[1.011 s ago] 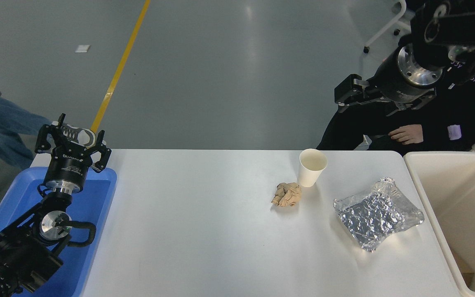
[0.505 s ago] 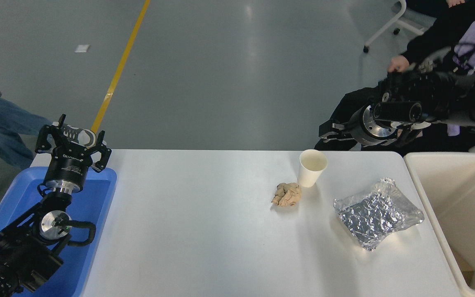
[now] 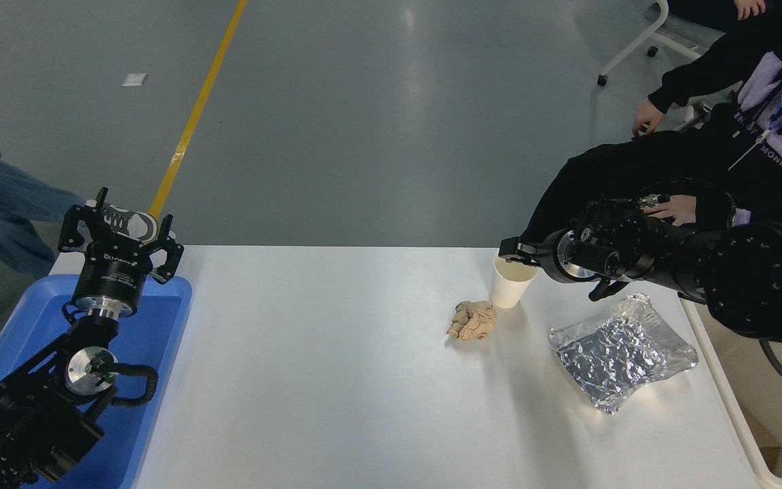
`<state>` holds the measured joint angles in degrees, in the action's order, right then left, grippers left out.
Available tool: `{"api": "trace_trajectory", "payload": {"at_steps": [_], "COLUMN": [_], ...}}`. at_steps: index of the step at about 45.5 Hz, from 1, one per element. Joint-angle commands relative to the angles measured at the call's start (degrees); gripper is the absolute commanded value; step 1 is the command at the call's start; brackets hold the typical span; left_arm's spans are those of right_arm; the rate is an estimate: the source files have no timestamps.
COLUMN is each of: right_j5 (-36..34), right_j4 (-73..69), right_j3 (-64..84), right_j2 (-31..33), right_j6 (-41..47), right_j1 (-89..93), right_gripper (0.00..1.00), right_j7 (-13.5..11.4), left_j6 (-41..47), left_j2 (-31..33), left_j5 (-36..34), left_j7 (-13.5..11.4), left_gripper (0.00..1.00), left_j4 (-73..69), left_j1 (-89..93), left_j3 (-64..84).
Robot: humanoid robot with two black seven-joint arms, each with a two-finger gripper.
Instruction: Pick up paper cup place in dustbin
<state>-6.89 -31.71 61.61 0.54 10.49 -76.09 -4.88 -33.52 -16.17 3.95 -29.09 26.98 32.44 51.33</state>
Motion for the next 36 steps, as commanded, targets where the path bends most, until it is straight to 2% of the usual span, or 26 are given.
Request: {"api": "trace_trajectory", "payload": {"at_steps": [1, 8, 10, 23, 29, 35, 36], "right_j5": [-0.7, -0.5, -0.6, -0.8, -1.2, -1.2, -1.2], "right_j4": [4.6, 4.6, 4.6, 3.8, 3.7, 1.7, 1.2], "right_j3": [-0.5, -3.8, -4.2, -4.7, -4.7, -4.7, -4.7], "right_j2": [-0.5, -0.5, -0.5, -0.5, -0.5, -0.5, -0.5], "right_j6": [-0.6, -0.7, -0.6, -0.6, -0.4, 0.2, 0.3], "right_j1": [4.2, 5.1, 5.1, 4.7, 4.6, 4.3, 4.2], "right_gripper": [1.0, 1.0, 0.89, 0.39, 0.27, 0.0, 0.0], "right_j7": [-0.5, -0.6, -0.7, -0.9, -1.2, -3.0, -3.1], "left_j6": [-0.1, -0.1, -0.1, -0.1, -0.1, -0.1, -0.1], "left_j2": [0.0, 0.0, 0.0, 0.0, 0.0, 0.0, 0.0], "left_j5": [0.0, 0.0, 0.0, 0.0, 0.0, 0.0, 0.0], "left_j7": [0.0, 0.0, 0.0, 0.0, 0.0, 0.0, 0.0], "left_gripper": [0.99, 0.99, 0.99, 0.99, 0.99, 0.99, 0.99], "left_j4": [0.0, 0.0, 0.0, 0.0, 0.0, 0.0, 0.0], "left_j1": [0.0, 0.0, 0.0, 0.0, 0.0, 0.0, 0.0], "left_j3": [0.0, 0.0, 0.0, 0.0, 0.0, 0.0, 0.0]}}
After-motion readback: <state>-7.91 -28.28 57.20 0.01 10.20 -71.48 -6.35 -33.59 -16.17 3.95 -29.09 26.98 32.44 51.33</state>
